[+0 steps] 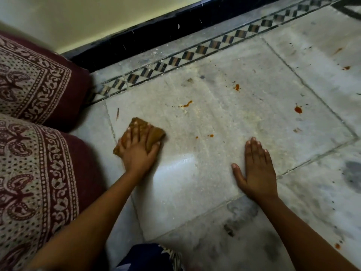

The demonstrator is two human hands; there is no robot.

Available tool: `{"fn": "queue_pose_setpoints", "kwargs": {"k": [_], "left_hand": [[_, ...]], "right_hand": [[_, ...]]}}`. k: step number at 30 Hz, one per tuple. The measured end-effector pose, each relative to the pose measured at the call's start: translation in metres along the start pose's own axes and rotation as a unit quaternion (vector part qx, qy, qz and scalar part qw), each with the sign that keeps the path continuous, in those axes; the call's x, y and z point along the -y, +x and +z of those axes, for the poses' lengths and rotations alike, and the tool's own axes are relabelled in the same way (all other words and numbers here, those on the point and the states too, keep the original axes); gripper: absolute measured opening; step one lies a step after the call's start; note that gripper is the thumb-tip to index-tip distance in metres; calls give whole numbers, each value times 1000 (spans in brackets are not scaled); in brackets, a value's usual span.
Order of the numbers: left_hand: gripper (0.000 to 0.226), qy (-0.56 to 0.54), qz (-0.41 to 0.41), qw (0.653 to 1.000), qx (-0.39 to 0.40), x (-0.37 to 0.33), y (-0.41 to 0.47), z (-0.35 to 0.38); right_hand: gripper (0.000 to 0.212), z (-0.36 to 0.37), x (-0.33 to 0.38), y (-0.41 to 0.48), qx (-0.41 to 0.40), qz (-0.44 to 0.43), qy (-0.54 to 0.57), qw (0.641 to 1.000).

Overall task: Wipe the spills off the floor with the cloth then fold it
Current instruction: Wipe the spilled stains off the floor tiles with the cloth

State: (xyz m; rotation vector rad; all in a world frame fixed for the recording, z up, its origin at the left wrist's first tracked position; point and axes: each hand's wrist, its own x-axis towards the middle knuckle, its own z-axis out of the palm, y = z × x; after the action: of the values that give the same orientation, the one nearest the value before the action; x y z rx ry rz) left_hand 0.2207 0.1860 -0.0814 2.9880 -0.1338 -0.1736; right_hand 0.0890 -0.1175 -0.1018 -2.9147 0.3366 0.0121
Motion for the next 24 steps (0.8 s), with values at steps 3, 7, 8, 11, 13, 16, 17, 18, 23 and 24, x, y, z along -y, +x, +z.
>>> {"fn": "queue_pose_setpoints", "kwargs": {"k": [3,7,8,11,13,16,17,18,23,24], "left_hand": [[73,2,85,996,32,-47,24,4],[67,23,259,965,38,-94,-9,16],[65,29,321,946,29,-92,-20,19],[66,54,427,902,4,-65,-35,23],[71,42,352,935,0,-64,-21,20],[73,36,246,969,0,-106,13,18],[74,42,248,968,14,-125,20,19],[74,53,266,962,24,-142,25,21],[67,69,449,891,0,-135,-9,28],[66,69,471,879,7,-117,-16,27]], "right_hand": [[77,-2,1,0,5,3,3,1000],[76,-1,-2,0,5,8,4,1000],[75,-1,-4,0,-3,19,6,1000],[73,0,-16,-7,-28,73,16,997],[72,1,-20,-14,-38,81,10,996],[72,2,-20,-14,-35,72,9,997],[71,1,-20,-13,-33,71,9,997],[71,-1,-19,-11,-31,72,9,997],[72,-4,-19,-11,-26,76,17,997],[72,-2,-19,-12,-26,75,16,997]]}}
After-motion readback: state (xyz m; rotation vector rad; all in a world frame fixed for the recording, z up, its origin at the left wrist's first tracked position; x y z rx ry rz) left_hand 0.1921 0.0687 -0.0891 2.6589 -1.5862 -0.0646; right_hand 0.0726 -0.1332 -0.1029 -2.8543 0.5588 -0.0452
